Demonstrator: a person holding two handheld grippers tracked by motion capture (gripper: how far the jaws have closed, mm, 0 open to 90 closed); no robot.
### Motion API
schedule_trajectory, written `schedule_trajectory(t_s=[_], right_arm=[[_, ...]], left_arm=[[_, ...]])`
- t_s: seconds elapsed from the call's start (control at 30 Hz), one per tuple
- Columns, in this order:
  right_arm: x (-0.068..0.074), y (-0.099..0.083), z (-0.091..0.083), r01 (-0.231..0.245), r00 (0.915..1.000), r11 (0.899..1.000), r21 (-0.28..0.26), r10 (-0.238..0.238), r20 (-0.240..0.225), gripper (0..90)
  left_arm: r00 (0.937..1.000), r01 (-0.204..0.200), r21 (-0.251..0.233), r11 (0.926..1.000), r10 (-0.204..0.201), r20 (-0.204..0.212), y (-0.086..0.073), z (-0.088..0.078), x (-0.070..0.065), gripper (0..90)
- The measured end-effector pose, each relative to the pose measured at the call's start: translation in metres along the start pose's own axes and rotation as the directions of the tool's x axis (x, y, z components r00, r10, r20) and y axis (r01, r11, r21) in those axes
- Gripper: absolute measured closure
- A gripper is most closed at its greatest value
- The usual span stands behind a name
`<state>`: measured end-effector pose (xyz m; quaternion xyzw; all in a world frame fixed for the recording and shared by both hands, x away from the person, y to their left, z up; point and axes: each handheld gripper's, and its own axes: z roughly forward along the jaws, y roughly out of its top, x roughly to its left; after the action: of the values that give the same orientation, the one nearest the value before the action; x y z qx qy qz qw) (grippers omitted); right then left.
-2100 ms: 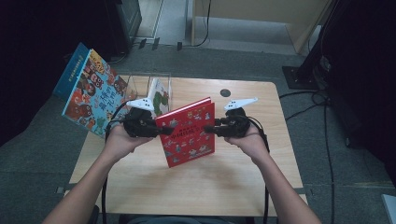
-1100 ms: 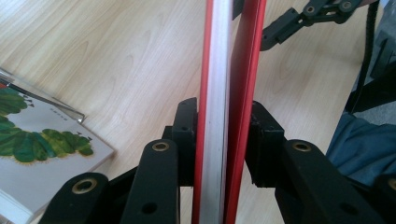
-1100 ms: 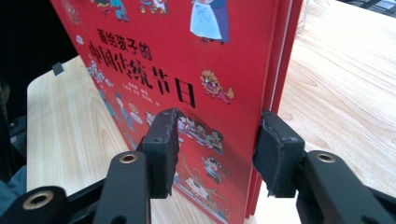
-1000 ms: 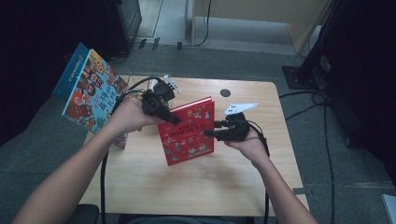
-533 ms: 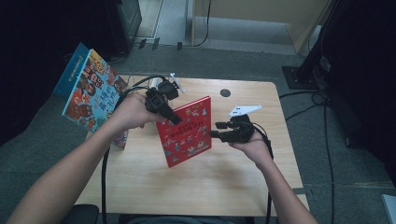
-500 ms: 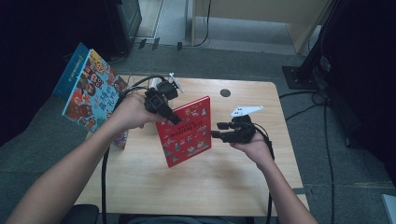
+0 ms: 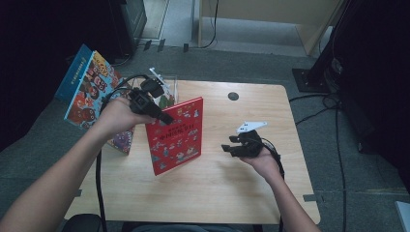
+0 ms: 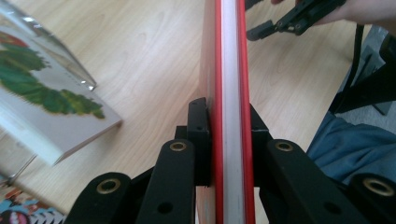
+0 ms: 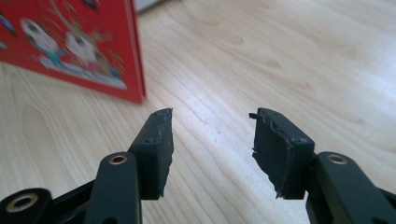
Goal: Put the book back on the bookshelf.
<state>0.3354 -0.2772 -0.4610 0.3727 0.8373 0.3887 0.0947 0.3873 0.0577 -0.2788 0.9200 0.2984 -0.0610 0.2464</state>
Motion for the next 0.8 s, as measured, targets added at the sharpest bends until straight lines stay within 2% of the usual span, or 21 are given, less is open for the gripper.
schedule_trajectory(t_s=[0.07, 0.2, 0.43, 0.67, 0.8], right_arm=[[0.0, -0.003, 0.005, -0.012, 0.9999, 1.0, 0.022, 0.012, 0.008, 47.0], [-0.001, -0.005, 0.014, -0.001, 0.9998, 0.998, 0.056, 0.0, 0.021, 47.4], [-0.006, -0.008, 0.026, -0.017, 0.9995, 0.998, 0.065, 0.015, 0.029, 47.9], [-0.012, -0.012, 0.037, -0.03, 0.9992, 0.997, 0.067, 0.028, 0.03, 47.9], [-0.013, -0.014, 0.041, -0.027, 0.999, 0.997, 0.075, 0.025, 0.037, 48.0]], left_arm=[[0.9997, 0.025, -0.013, 0.9996, -0.025, -0.003, -0.007, -0.006, 0.003, 80.4], [0.9983, 0.057, -0.035, 0.9977, -0.058, -0.007, -0.02, -0.02, 0.008, 80.3], [0.9932, 0.112, -0.066, 0.9915, -0.114, -0.025, -0.044, -0.037, 0.014, 80.3], [0.983, 0.17, -0.102, 0.9802, -0.176, -0.053, -0.067, -0.052, 0.02, 80.3], [0.9727, 0.214, -0.125, 0.9687, -0.223, -0.062, -0.08, -0.06, 0.024, 80.3]])
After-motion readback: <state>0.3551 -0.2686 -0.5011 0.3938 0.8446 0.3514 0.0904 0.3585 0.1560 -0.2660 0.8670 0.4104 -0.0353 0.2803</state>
